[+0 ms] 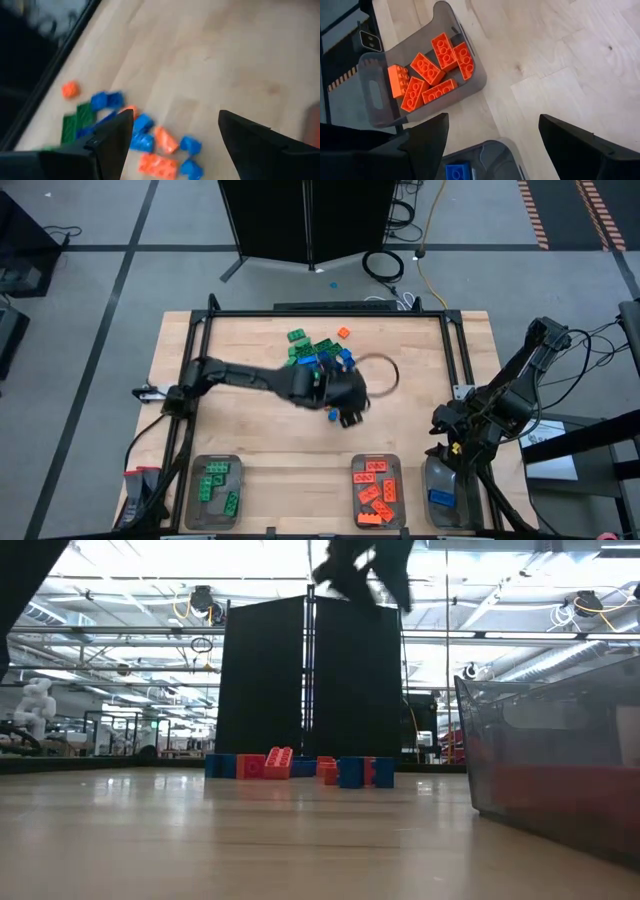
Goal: Sort blocks
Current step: Put the orange game piece into the center black bin
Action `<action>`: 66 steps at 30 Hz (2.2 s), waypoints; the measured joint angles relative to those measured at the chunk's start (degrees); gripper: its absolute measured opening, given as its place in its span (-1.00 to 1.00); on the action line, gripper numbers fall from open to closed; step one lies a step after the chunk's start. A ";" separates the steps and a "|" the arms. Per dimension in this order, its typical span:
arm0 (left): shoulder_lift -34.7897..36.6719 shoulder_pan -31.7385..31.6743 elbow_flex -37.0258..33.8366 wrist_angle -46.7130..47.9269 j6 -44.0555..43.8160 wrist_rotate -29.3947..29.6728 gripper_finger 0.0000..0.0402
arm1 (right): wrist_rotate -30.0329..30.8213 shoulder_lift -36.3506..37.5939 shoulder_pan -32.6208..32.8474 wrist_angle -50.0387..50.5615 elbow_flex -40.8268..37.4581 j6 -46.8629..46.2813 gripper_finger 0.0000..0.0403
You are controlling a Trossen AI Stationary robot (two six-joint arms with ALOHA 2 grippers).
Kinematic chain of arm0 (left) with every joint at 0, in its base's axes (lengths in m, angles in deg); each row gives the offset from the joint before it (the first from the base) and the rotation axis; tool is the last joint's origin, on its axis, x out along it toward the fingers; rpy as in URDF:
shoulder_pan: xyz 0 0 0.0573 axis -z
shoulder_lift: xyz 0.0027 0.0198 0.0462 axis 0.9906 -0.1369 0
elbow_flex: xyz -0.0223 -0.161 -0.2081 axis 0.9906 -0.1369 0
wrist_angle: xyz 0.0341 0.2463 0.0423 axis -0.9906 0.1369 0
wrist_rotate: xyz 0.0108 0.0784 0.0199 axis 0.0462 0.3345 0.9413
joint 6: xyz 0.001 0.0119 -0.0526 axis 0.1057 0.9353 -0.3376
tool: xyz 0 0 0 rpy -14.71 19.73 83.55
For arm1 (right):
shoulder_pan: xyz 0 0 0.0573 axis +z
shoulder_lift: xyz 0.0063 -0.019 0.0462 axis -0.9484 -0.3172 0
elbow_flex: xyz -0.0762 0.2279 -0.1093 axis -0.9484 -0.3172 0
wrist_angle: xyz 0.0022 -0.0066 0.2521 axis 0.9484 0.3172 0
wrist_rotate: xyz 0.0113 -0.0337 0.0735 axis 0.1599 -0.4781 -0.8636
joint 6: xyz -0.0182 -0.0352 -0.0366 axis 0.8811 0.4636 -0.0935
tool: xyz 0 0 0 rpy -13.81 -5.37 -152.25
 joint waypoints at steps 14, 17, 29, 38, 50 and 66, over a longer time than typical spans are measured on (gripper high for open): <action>-0.11 -7.23 -13.73 -8.63 -32.06 -5.03 0.48 | 0.12 0.00 0.00 0.02 0.00 0.07 0.51; -0.13 -6.27 -14.92 -11.02 -34.01 -5.32 0.48 | 0.19 0.01 0.00 0.04 0.00 0.09 0.51; -7.19 -2.32 -15.14 -12.93 -39.70 -7.11 0.48 | 0.22 0.01 0.00 0.15 0.00 0.11 0.51; -10.93 -2.60 -15.12 -13.28 -39.75 -6.85 0.48 | 0.11 -0.01 0.01 -0.39 0.00 -0.02 0.51; -11.71 -4.27 -13.51 -16.50 -34.62 -9.27 0.16 | 0.07 -0.01 0.00 -0.68 -0.01 -0.07 0.51; -15.43 -4.27 -7.52 -36.92 10.52 -16.75 0.10 | 1.26 -0.01 0.00 -0.77 0.00 1.40 0.51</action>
